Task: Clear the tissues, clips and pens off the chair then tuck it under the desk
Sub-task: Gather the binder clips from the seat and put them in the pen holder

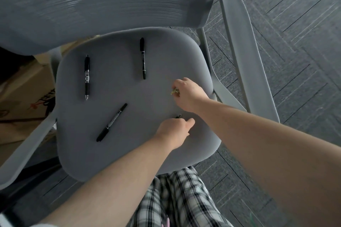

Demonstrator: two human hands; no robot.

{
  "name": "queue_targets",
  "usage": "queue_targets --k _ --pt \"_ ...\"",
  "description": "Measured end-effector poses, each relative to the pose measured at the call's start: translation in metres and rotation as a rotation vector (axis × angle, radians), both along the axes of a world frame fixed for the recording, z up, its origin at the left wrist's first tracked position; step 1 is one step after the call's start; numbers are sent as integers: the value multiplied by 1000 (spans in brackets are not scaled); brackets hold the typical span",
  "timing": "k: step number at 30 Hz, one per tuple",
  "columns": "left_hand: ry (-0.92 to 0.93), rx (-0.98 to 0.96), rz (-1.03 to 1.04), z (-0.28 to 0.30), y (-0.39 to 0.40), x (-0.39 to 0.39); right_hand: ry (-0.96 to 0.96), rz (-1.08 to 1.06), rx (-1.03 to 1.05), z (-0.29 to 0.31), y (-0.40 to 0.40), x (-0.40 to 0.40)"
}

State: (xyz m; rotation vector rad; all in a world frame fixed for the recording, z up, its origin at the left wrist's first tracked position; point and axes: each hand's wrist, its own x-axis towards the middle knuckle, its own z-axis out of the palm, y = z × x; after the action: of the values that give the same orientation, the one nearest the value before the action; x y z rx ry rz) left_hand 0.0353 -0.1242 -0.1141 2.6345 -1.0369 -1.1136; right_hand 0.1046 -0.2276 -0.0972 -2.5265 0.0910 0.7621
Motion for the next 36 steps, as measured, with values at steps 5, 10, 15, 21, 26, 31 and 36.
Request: queue_targets --k 5,10,15,21,26,31,36 --pt "37 -27 97 16 2 0 -8 25 -13 6 4 0" --pt "116 -61 238 42 27 7 25 121 -55 25 13 8" --pt "81 1 420 87 75 17 50 245 -89 67 39 23" --pt "-21 106 617 149 152 8 10 440 -61 128 98 31" --pt "-84 152 773 195 212 -21 -55 609 -30 166 160 23" --pt "-127 180 953 232 263 -73 -121 828 -59 200 227 -3" --pt "-201 219 1173 268 315 -151 -194 1040 -55 233 299 -52"
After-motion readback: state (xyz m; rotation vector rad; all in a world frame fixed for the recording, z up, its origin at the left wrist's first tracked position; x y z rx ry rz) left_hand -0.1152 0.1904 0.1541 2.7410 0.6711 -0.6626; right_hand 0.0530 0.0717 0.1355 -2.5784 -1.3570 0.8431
